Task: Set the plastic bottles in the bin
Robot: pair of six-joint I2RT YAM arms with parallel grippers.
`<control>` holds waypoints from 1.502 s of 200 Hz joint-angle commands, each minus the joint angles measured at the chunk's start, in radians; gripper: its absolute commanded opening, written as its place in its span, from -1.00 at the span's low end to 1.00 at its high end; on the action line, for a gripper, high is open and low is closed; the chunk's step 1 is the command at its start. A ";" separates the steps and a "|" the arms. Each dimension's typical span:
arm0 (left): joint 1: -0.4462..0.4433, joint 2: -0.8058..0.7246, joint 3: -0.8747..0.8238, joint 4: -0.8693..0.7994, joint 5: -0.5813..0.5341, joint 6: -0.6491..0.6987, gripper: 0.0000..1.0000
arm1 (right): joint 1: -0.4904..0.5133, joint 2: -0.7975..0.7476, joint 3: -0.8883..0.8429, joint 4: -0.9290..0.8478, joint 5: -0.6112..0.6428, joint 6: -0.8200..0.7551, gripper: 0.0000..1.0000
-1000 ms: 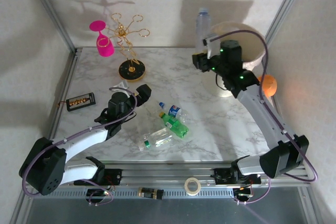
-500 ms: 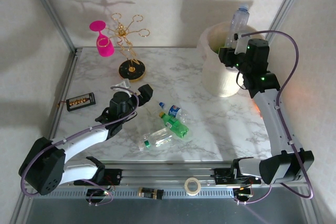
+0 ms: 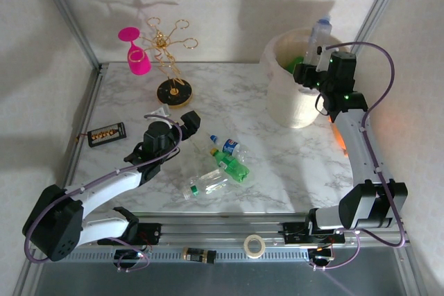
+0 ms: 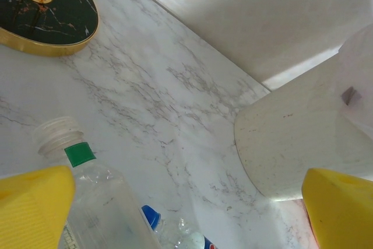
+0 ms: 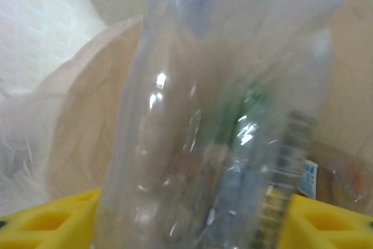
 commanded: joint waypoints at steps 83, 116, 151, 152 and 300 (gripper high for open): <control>-0.006 -0.042 -0.018 -0.021 -0.026 0.013 0.99 | -0.002 -0.047 -0.023 0.093 0.054 0.065 0.97; -0.006 -0.066 -0.026 -0.052 -0.024 0.008 0.99 | -0.003 -0.074 0.002 0.127 -0.021 0.111 0.98; -0.010 -0.104 -0.053 -0.115 -0.025 0.005 0.99 | 0.028 -0.105 -0.002 0.157 -0.106 0.180 0.98; -0.010 -0.106 -0.054 -0.117 -0.025 0.005 0.99 | 0.031 -0.107 -0.003 0.158 -0.107 0.180 0.98; -0.123 -0.037 -0.140 -0.392 0.020 -0.066 0.99 | 0.542 -0.112 -0.366 0.400 0.033 0.169 0.98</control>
